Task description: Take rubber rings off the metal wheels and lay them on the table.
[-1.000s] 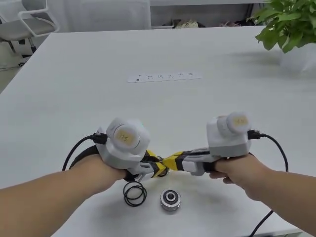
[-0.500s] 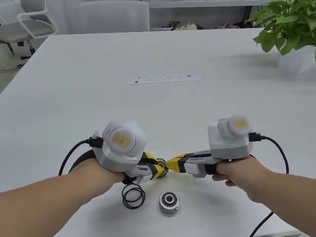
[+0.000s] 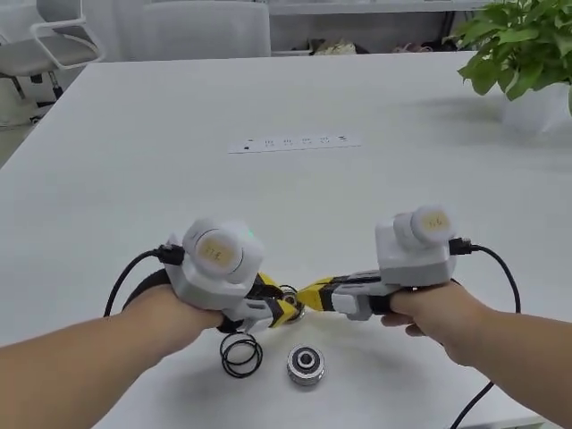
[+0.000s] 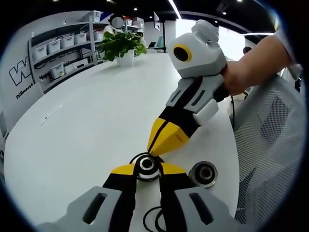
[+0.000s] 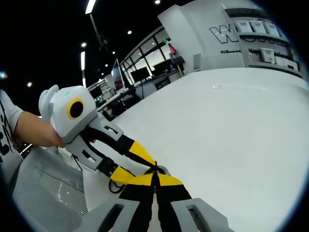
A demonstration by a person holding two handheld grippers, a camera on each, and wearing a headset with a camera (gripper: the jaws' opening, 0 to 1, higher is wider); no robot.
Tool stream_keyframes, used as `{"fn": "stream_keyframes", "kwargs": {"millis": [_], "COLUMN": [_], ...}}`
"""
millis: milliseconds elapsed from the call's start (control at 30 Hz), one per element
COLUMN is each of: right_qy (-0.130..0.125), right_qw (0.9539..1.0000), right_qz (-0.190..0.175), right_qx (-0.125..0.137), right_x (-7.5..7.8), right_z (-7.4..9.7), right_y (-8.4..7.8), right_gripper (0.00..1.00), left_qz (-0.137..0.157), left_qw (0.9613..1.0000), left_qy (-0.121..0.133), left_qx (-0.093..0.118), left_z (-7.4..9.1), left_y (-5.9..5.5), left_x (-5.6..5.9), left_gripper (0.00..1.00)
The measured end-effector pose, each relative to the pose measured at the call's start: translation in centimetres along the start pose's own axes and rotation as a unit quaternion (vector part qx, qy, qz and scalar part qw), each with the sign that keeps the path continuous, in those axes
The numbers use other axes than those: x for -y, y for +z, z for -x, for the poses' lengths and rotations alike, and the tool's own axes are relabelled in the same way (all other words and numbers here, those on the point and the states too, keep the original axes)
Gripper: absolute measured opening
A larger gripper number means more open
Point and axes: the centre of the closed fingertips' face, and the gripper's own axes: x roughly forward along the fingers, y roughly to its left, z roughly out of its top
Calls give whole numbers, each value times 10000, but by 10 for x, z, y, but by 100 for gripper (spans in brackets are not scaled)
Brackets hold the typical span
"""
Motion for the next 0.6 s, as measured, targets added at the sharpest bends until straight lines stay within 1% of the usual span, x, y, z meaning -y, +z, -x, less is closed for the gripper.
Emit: {"fn": "stream_keyframes", "kwargs": {"millis": [67,167,300,467,533,600], "right_qy": [7,20,49,100,108,114], "right_qw": [10000,10000,10000,9999,9999,9999], "right_qz": [-5,-19,-33,-38,-41,-62], "right_qx": [1,12,48,75,81,103], "right_x": [-1,-1,-3,-6,-6,-6], "right_z": [0,0,1,2,2,2], "right_y": [0,1,3,5,5,6], "right_gripper": [0,0,0,0,0,0], "left_qz": [-24,21,6,59,53,28], "left_qw": [10000,10000,9999,9998,9998,9997], "left_qy": [-9,-29,-89,-84,-98,-112], "left_qx": [-9,46,96,158,182,218], "left_z": [1,5,10,16,20,23], "left_y": [-1,1,3,3,5,6], "left_x": [0,1,4,4,5,5], "left_gripper": [15,16,21,24,25,27]}}
